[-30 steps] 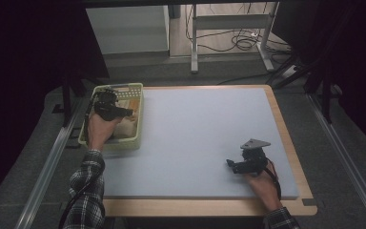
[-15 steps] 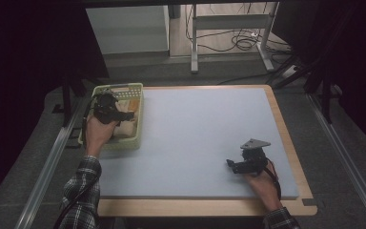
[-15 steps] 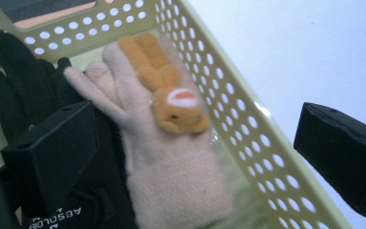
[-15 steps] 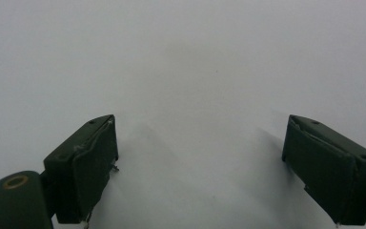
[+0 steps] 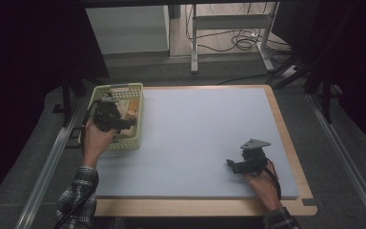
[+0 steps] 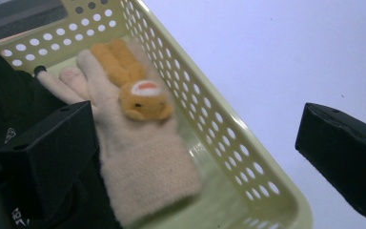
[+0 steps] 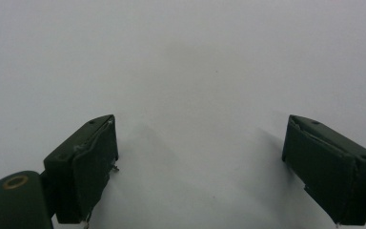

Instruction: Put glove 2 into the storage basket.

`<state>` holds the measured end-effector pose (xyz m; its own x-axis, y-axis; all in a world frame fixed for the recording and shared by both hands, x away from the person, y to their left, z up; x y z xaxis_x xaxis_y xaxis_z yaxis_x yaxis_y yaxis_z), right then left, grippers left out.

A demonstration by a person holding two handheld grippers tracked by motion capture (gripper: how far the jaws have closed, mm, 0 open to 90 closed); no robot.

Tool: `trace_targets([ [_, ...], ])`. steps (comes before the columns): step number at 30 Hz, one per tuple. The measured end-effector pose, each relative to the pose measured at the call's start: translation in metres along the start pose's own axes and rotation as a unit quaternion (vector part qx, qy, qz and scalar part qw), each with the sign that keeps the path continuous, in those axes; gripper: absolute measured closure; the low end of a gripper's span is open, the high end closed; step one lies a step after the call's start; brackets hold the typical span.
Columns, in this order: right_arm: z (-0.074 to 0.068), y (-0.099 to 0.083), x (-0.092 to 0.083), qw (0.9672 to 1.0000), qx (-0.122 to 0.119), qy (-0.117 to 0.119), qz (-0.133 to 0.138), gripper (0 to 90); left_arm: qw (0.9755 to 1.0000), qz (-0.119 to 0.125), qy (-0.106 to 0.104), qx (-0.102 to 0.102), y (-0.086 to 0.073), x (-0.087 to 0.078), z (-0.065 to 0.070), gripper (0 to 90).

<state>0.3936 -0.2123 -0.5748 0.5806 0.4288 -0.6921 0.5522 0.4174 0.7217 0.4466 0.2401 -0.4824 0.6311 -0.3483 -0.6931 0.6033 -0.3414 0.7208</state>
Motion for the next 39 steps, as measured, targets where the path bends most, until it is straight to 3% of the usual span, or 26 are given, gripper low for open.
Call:
trace_targets([
  [10,0.000,0.000,0.000,1.0000,0.000,0.000,0.000,11.3,0.9996,0.012,-0.015,0.020,-0.006,-0.004,0.019,1.0],
  [14,0.000,0.000,0.000,1.0000,0.000,0.000,0.000,11.3,0.9989,0.023,-0.032,0.026,-0.007,-0.004,0.031,1.2],
  [24,0.000,0.000,0.000,1.0000,0.000,0.000,0.000,11.3,0.9977,0.024,-0.041,0.049,-0.014,-0.001,0.053,1.4],
  [39,0.000,0.000,0.000,1.0000,-0.001,-0.001,0.000,11.3,0.9923,0.036,-0.079,0.088,-0.009,0.008,0.101,1.4],
])
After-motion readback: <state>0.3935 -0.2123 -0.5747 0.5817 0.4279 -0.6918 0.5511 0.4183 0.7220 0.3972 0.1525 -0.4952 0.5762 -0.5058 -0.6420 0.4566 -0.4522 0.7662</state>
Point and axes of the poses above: each handheld gripper's, and its own axes: x roughly forward along the jaws, y roughly out of its top, z roughly to its right, the point moved 6 cm from there along x, roughly forward along the jaws, and after that the axes turned 4 degrees about x, right-handed, at the moved point
